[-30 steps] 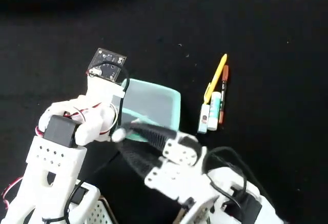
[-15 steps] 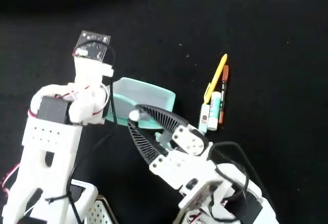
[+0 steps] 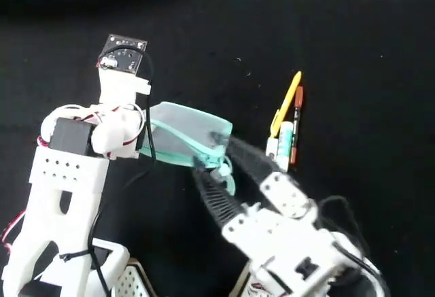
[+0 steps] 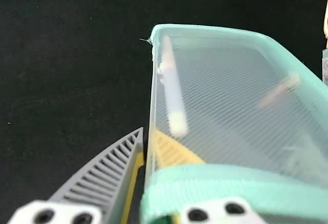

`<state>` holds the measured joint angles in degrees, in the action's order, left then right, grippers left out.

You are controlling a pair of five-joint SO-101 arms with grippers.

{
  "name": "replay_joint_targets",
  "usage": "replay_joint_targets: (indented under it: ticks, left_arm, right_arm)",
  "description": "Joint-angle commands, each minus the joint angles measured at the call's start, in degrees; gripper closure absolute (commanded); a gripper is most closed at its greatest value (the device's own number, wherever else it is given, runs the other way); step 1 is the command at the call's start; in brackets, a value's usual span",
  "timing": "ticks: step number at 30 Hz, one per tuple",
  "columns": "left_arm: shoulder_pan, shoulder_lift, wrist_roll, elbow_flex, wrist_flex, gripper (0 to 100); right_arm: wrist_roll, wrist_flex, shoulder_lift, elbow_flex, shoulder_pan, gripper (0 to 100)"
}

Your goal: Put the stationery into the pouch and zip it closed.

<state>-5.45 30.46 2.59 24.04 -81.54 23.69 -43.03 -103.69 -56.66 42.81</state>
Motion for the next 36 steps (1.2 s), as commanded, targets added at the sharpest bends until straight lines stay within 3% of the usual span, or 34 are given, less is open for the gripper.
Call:
replay_joint_targets:
  ticks: [1, 8, 16, 26, 29, 33, 36]
  left_arm:
    - [7.3, -3.3, -0.5, -1.4, -0.4, 97]
    - [18.6, -3.3, -0.4, -3.1, -0.1, 97]
    - [19.6, -3.3, -0.2, 1.3, 4.4, 97]
    - [19.6, -3.9, -0.2, 3.6, 5.7, 97]
    - [19.2, -3.8, -0.2, 5.6, 8.2, 97]
    - [19.6, -3.9, -0.2, 6.7, 9.3, 97]
    - [19.4, -3.9, -0.1, 6.8, 9.3, 97]
  right_arm:
    - [-0.5, 0.7, 0.3, 3.8, -12.4, 91.9]
    - [-13.0, 1.3, 18.2, -5.8, -29.6, 93.8]
    - [-20.4, 9.1, 46.5, -4.2, -39.8, 93.8]
    - [-20.4, 1.2, 88.8, 13.4, -41.1, 93.7]
    - [-20.2, 1.4, 94.1, 15.6, -40.9, 91.3]
    - [-19.9, -1.6, 95.3, 16.9, -41.1, 81.0]
    - [-17.7, -6.8, 95.3, 18.5, -41.1, 83.8]
